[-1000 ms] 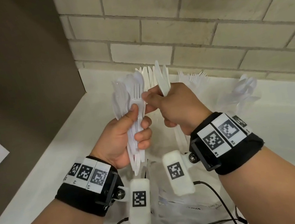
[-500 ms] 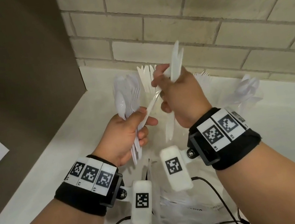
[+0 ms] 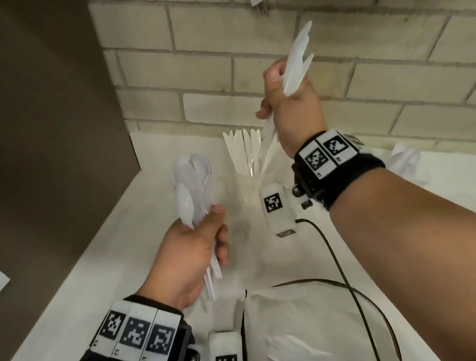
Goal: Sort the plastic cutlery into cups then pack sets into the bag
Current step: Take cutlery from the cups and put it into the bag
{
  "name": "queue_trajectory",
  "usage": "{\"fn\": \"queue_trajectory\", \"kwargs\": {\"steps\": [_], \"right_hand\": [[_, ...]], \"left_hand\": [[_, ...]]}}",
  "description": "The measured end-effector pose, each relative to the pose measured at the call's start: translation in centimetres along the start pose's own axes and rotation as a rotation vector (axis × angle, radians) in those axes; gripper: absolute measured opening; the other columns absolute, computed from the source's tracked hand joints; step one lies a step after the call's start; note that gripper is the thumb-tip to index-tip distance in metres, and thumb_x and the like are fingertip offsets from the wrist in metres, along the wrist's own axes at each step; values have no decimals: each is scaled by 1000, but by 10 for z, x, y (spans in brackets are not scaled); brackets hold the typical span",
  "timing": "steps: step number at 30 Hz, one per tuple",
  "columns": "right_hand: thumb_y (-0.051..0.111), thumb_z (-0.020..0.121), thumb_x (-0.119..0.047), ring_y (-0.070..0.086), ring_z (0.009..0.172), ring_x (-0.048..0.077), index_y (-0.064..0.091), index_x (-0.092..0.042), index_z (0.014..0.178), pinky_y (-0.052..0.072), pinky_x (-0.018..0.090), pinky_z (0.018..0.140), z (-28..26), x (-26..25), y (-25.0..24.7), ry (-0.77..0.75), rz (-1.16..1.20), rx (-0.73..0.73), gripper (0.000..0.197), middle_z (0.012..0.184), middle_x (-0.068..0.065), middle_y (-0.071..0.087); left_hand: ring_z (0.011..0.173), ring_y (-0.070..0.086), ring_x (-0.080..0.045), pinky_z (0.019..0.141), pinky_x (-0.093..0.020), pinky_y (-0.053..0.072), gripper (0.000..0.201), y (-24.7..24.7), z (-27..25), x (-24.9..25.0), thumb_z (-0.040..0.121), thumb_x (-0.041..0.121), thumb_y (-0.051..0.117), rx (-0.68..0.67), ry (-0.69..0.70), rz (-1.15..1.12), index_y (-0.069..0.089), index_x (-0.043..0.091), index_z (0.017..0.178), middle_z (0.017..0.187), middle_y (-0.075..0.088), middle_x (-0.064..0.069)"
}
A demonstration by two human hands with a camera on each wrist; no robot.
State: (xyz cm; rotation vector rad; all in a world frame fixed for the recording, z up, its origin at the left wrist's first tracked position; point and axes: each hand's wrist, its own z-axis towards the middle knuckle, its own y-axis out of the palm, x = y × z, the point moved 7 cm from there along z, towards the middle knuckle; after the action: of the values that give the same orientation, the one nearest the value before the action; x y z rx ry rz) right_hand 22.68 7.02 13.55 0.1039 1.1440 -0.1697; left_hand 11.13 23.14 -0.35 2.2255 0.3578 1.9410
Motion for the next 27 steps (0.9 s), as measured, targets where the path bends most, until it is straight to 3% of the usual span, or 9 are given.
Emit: {"fn": "queue_trajectory", "kwargs": {"steps": [3, 6, 9, 12, 15, 17, 19, 24, 27], "right_hand": [[51, 98, -25, 54, 56, 11, 52, -23, 86, 46, 16, 55, 14, 26, 11, 32, -49, -12, 12, 74, 0, 53], [52, 96, -27, 55, 53, 8, 52, -27, 83, 45, 12, 51, 18, 55, 19, 105, -96, -49, 13, 76, 6, 54], [65, 89, -25, 60, 62, 14, 57, -20, 85, 52, 25, 67, 18, 89, 24, 218, -66, -104, 10, 73, 2, 62], [79, 72, -38, 66, 95, 18, 64, -25, 98, 50, 34, 93, 18, 109, 19, 317, -101, -113, 33, 93, -1, 71], [74, 83, -25, 61, 110, 15, 57, -14, 124, 44, 27, 99, 20, 107, 16, 337, -61, -125, 46, 105, -3, 69], [68, 87, -15, 56, 122, 18, 51, -5, 132, 42, 30, 106, 22, 100, 14, 306, -40, -115, 49, 128, 9, 61], [65, 88, -12, 50, 129, 17, 50, -5, 135, 39, 34, 110, 24, 87, 10, 238, -100, -107, 49, 138, 10, 54], [65, 87, -11, 52, 125, 11, 57, -11, 129, 41, 32, 108, 18, 48, -1, 84, -224, -120, 44, 133, 4, 59], [65, 85, -3, 64, 96, 6, 66, -11, 111, 51, 18, 83, -4, 16, -10, 87, -119, -140, 26, 106, 1, 69]], "left_hand": [[45, 42, -17, 47, -27, 38, 20, 6, 3, 0, 91, 24, 59, -29, -12, -44, 55, 11, 77, 56, 46, -3], [45, 43, -16, 46, -26, 38, 19, 6, 8, -1, 91, 25, 58, -27, -15, -60, 55, 9, 81, 56, 46, -2], [44, 43, -17, 46, -26, 39, 20, 6, 13, 0, 91, 25, 58, -25, -6, -44, 54, 8, 80, 56, 46, -2], [44, 43, -16, 47, -26, 40, 20, 5, 15, -1, 91, 25, 58, -22, -18, -42, 54, 9, 80, 55, 47, -1], [44, 44, -16, 46, -26, 40, 21, 7, 15, -2, 92, 25, 58, -21, -27, -41, 54, 9, 79, 55, 47, -1], [45, 44, -16, 45, -26, 41, 20, 11, 15, -2, 92, 24, 57, -29, -33, -42, 54, 9, 79, 55, 47, -1], [45, 44, -16, 46, -26, 41, 20, 16, 15, -2, 92, 25, 58, -50, -43, -40, 55, 9, 80, 56, 48, -1], [48, 50, -16, 48, -25, 43, 20, 31, 13, 3, 92, 27, 56, -134, -72, -61, 63, 8, 88, 58, 52, -1], [48, 50, -15, 46, -25, 44, 26, 40, 12, 5, 84, 32, 59, -217, -98, -112, 64, 8, 92, 58, 52, -1]]}}
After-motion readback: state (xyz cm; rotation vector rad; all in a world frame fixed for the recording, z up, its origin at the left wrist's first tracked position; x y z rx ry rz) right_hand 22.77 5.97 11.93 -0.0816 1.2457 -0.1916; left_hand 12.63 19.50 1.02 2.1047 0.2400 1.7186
